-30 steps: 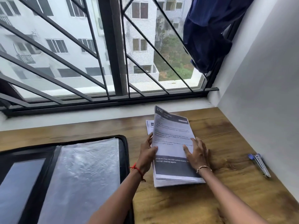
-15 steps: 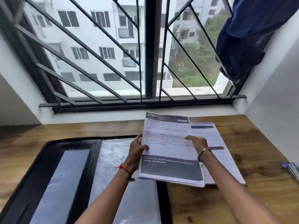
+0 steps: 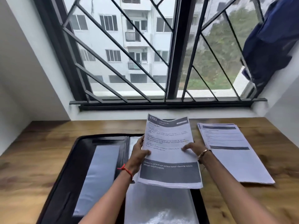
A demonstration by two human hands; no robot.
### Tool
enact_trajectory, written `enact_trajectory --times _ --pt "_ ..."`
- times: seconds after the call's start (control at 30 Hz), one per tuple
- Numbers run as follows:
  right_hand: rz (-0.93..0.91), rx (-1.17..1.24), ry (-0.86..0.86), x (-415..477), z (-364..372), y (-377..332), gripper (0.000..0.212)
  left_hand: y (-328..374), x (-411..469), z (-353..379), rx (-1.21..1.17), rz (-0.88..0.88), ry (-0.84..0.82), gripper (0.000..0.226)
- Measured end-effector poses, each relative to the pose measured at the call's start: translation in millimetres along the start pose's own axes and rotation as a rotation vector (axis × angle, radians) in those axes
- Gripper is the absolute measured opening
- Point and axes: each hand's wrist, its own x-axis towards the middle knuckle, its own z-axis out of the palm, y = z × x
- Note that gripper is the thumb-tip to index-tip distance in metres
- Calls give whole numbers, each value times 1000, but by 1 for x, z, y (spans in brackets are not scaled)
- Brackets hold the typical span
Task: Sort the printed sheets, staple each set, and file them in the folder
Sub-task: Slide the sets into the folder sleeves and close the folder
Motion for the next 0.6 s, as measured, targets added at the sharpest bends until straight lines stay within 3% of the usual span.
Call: enact_trajectory --times 0.07,0.27,0.33,0.43,0.6 --pt "13 28 53 -4 7 -2 29 -1 0 -5 8 10 -2 79" --pt "-49 76 43 6 10 -5 42 -6 13 -15 105 -28 93 30" --pt "-89 64 70 6 8 -13 36 -8 19 -20 177 -54 189 27" --pt "-106 134 84 12 2 -21 44 -14 33 -39 503 16 341 28" --pt "-33 205 69 48 -10 -14 65 -21 57 -61 789 123 319 29"
